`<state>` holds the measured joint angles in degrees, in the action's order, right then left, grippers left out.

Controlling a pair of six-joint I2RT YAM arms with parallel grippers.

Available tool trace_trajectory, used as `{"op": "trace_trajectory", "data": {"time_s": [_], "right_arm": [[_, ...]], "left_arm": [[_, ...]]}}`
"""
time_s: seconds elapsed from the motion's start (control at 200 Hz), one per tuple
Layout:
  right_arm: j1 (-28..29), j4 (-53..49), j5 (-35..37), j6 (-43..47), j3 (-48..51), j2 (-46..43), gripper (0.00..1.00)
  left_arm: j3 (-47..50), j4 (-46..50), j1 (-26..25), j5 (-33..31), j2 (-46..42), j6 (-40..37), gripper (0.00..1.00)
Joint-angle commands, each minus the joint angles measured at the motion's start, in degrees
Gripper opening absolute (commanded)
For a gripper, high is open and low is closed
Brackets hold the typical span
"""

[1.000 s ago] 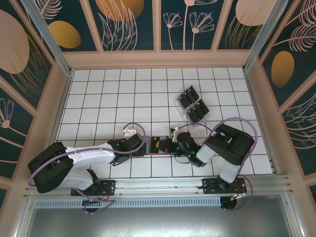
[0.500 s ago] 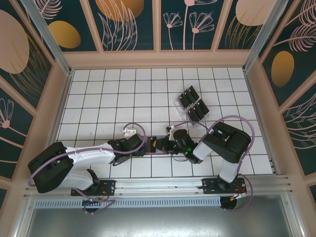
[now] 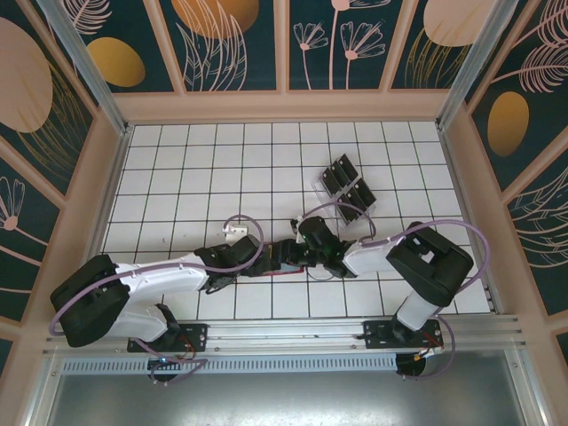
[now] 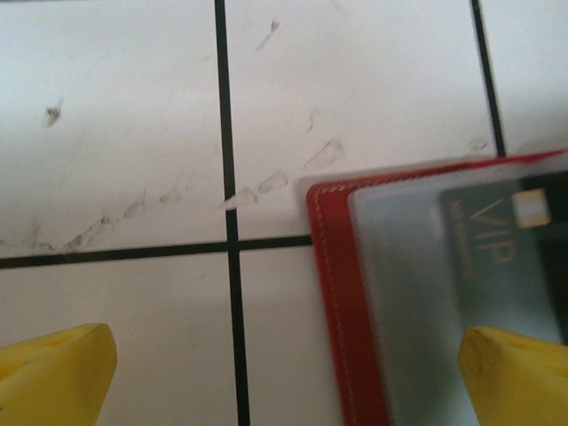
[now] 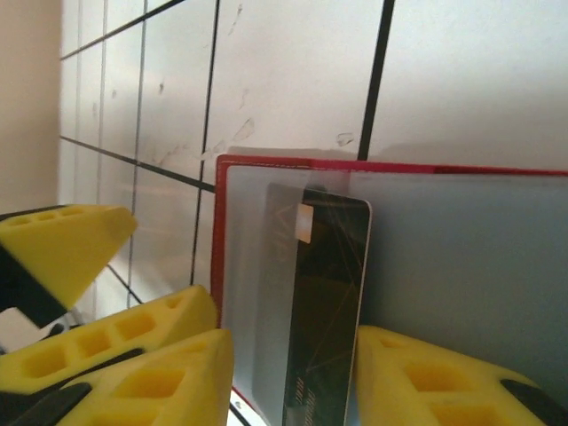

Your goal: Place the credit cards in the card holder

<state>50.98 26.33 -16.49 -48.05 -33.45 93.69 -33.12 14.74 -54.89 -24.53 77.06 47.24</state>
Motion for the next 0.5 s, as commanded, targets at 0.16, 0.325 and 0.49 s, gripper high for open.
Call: {"op": "trace_trajectory", "data": {"time_s": [0.16, 0.325, 0.49], "right_arm": [[-0.1, -14.8, 4.6, 6.0, -5.3, -2.2, 0.41], [0.2, -15.6, 5.1, 6.0, -6.3, -1.2, 0.40], [0.5, -15.6, 4.9, 6.0, -7.2, 0.2, 0.36]], "left_arm": [[0.3, 3.0, 1.7, -3.0, -3.9, 1.5, 0.98], [3.6, 1.8, 3.3, -1.8, -5.6, 2.5, 0.98], [5.8, 0.8, 3.7, -1.3, -5.6, 3.4, 0.98]]}}
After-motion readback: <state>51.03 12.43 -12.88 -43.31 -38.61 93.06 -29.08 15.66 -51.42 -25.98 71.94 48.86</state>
